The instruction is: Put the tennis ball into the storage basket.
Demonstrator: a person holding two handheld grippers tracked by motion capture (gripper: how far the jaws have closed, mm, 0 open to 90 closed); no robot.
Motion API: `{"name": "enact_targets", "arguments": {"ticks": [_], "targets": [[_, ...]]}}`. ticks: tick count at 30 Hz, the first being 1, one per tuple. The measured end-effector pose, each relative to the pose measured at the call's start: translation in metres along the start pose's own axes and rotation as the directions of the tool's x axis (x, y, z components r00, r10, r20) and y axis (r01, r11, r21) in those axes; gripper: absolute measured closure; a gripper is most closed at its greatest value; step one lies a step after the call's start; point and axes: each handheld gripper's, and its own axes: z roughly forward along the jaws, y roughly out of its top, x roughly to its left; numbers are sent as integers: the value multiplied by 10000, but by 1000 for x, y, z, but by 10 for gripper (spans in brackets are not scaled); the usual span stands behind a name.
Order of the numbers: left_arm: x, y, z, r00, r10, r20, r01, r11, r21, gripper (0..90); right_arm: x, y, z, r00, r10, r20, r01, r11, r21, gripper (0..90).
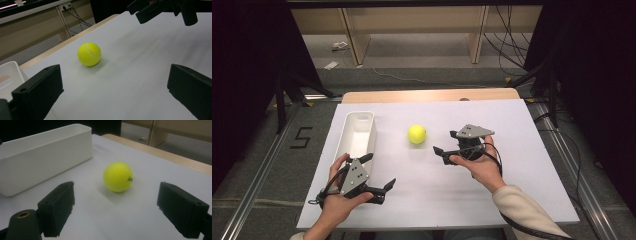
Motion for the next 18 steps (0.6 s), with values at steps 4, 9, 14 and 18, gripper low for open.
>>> {"name": "enact_targets", "arguments": {"ticks": [4,9,14,18], "targets": [[0,0,0,10000,4,12,-4,10000,-9,0,1,1,5,10000,-9,-2,9,10000,11,154],[0,0,0,10000,14,20,-14,10000,-8,0,1,3,12,10000,-21,-19,21,10000,45,153],[0,0,0,10000,18,16,-18,10000,-7,0,2,4,18,10000,-53,-68,54,9999,119,154],[0,0,0,10000,11,27,-11,10000,-11,0,1,6,22,10000,-31,-42,32,9999,149,153]]}}
